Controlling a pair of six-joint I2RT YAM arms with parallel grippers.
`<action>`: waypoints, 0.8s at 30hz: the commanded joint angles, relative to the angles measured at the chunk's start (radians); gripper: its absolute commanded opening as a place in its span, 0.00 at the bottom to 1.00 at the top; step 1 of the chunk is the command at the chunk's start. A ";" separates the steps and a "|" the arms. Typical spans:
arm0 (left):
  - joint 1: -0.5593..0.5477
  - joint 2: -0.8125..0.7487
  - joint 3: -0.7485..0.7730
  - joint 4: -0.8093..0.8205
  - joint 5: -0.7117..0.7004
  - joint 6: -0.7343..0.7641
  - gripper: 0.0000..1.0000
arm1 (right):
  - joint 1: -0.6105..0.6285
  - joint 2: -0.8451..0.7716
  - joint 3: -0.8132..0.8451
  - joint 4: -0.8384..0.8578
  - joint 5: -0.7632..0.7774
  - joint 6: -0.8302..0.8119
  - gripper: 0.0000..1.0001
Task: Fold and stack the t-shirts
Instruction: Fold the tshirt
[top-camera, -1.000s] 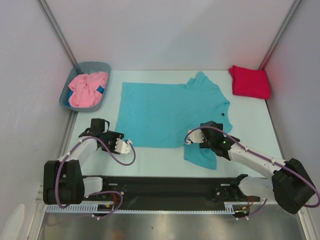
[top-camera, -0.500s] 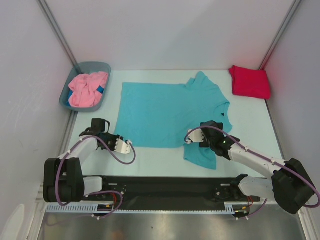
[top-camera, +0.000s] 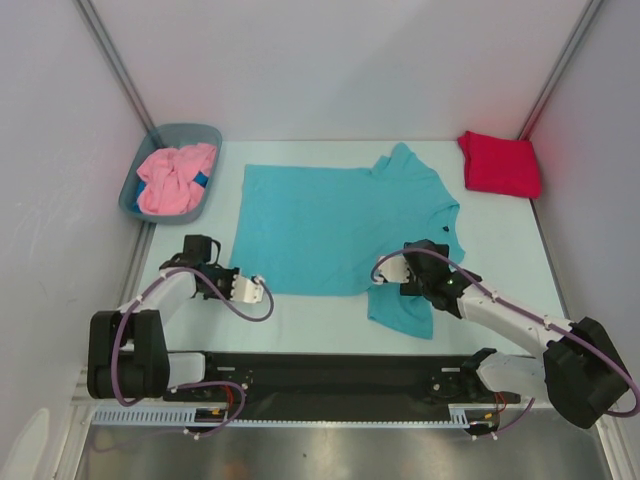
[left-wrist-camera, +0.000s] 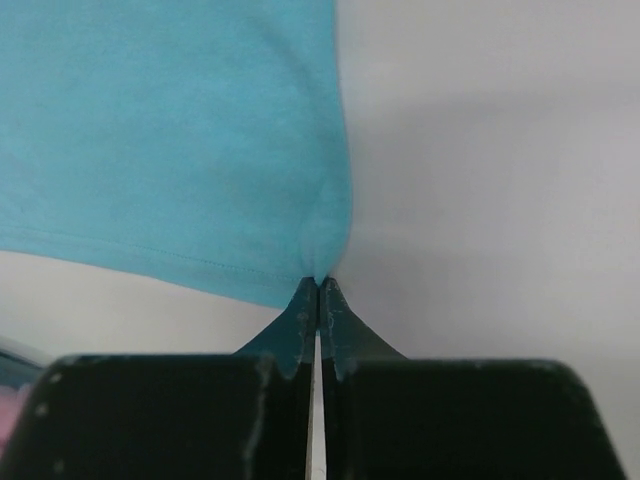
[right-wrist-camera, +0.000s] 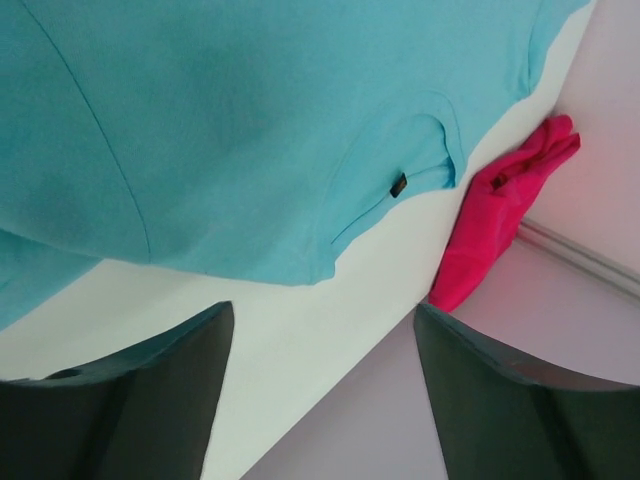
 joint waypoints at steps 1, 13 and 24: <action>-0.004 0.018 0.085 -0.022 0.037 -0.166 0.00 | -0.021 -0.001 0.072 -0.067 -0.043 0.107 0.82; 0.010 0.078 0.296 0.071 -0.032 -0.757 0.01 | -0.048 -0.004 0.178 -0.339 -0.333 0.435 0.65; 0.007 0.051 0.334 0.085 -0.115 -0.894 0.00 | -0.090 0.116 0.275 -0.500 -0.555 0.534 1.00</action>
